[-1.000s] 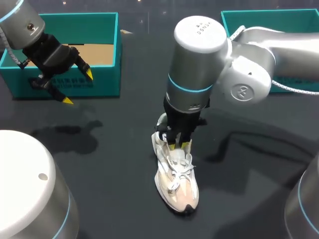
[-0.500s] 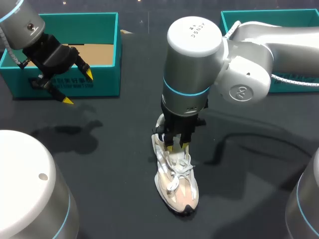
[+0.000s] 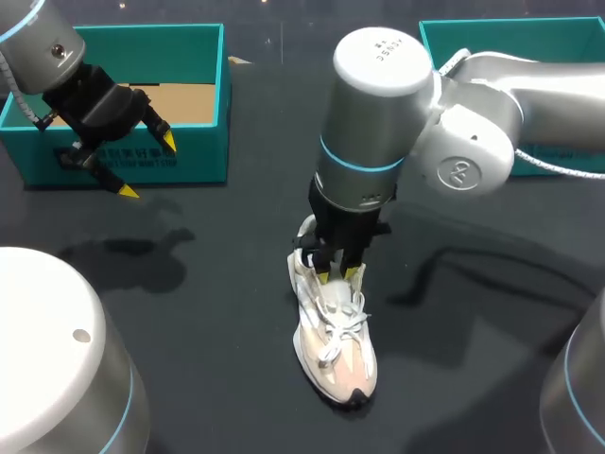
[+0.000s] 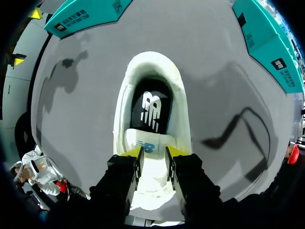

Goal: Take the shoe out of the shoebox, open the shoe tongue, remove and reinsert the insole, then place the shoe into the shoebox

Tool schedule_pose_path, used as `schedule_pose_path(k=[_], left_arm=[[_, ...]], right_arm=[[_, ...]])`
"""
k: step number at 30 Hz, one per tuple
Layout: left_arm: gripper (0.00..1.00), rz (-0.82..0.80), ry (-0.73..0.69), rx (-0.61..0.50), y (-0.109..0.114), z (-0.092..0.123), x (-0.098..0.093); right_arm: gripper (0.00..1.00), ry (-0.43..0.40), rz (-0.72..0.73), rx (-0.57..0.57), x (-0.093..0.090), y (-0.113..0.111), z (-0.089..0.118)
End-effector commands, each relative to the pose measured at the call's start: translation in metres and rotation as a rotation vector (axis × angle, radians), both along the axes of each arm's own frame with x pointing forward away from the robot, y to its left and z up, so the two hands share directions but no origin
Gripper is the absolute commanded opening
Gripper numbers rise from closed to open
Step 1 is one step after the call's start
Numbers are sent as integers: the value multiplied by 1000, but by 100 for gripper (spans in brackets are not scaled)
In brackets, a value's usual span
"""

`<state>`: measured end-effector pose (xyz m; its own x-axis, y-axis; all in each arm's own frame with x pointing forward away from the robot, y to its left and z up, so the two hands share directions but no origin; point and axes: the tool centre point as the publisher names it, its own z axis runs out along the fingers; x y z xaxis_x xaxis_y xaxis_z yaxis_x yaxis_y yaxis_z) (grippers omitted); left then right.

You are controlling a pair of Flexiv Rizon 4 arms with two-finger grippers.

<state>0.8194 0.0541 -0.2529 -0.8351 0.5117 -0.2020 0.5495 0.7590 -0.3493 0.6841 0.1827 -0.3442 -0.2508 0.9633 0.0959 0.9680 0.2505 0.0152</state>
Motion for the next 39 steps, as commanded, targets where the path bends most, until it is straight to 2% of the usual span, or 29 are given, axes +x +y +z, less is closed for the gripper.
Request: schedule_pose_path(k=[1,6,10,14,18,19,21,22,34,39], left_arm=[[100,0,-1,2,1,0,-1],[100,0,-1,2,1,0,-1],[100,0,-1,2,1,0,-1],[100,0,-1,2,1,0,-1],[100,0,-1,2,1,0,-1],[100,0,-1,2,1,0,-1],[100,0,-1,2,1,0,-1],[100,0,-1,2,1,0,-1],[100,0,-1,2,1,0,-1],[100,0,-1,2,1,0,-1]], right_arm=[[34,-47,2,-71,-10,3,28],[33,-82,83,-86,-6,-1,49],[38,-61,282,-102,1,-4,58],[40,-83,510,-55,3,-8,68],[45,-106,694,-59,4,-9,76],[49,-118,757,-55,2,-8,78],[100,-110,917,-35,-3,-8,81],[100,-82,998,-29,-5,-9,80],[100,-71,991,-20,-6,-11,78],[100,-72,1139,-87,10,5,81]])
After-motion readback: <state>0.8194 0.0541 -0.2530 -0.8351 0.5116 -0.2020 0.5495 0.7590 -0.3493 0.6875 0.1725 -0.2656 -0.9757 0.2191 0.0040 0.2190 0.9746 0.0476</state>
